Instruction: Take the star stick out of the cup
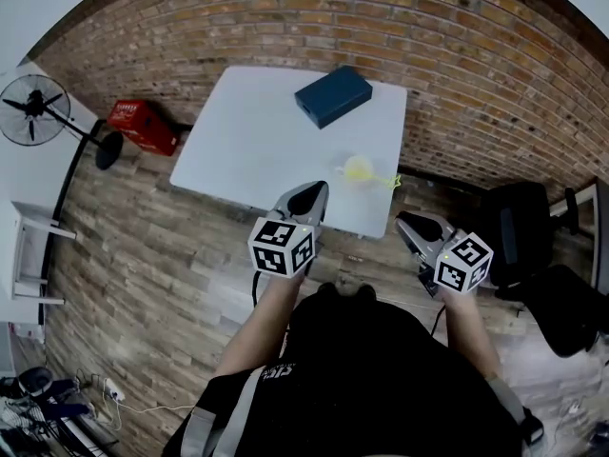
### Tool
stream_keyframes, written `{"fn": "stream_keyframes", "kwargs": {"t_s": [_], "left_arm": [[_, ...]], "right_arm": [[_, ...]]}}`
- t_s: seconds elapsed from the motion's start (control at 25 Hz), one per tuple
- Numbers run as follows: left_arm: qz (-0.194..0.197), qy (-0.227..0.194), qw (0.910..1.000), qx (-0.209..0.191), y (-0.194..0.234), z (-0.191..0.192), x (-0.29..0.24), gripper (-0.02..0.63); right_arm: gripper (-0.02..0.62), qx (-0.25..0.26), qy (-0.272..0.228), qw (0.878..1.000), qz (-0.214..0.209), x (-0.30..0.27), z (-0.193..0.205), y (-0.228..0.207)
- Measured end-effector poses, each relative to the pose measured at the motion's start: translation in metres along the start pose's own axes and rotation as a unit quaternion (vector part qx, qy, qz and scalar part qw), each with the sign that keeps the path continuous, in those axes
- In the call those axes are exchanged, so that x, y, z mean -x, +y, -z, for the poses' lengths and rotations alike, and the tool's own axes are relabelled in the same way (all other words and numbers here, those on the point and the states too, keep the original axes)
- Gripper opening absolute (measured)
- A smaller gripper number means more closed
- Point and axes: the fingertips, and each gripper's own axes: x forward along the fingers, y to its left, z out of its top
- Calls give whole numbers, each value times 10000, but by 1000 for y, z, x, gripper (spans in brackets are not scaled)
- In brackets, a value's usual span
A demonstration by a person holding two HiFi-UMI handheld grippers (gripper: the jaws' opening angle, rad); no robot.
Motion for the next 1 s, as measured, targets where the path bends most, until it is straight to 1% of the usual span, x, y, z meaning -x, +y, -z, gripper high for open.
{"fn": "stream_keyframes", "kwargs": {"t_s": [0.12, 0.32, 0.48, 0.6, 0.72, 0.84, 1.0], "left_arm": [[132, 17, 9999, -31, 9, -1, -4, 6], [306, 114, 9994, 148, 26, 11, -8, 6], [367, 175, 9989, 234, 36, 18, -15, 6], [388, 250, 9986, 262, 41, 22, -23, 6], [405, 279, 9984, 267, 45, 19, -34, 6], [409, 356, 9982, 243, 44, 20, -47, 6], [331, 467, 9979, 297, 44, 21, -67, 6]], "right_arm": [[48, -88, -68, 9999, 111, -10, -7, -1], [48, 16, -110, 9987, 494, -20, -17, -2], [58, 155, -104, 9978, 634, -15, -18, -12], [72, 53, -106, 9970, 770, -17, -13, -25], [75, 125, -167, 9954, 931, -29, -17, -37], [86, 221, -191, 9944, 1011, -35, -18, -49], [110, 101, -106, 9941, 1072, -36, -11, -77]]}}
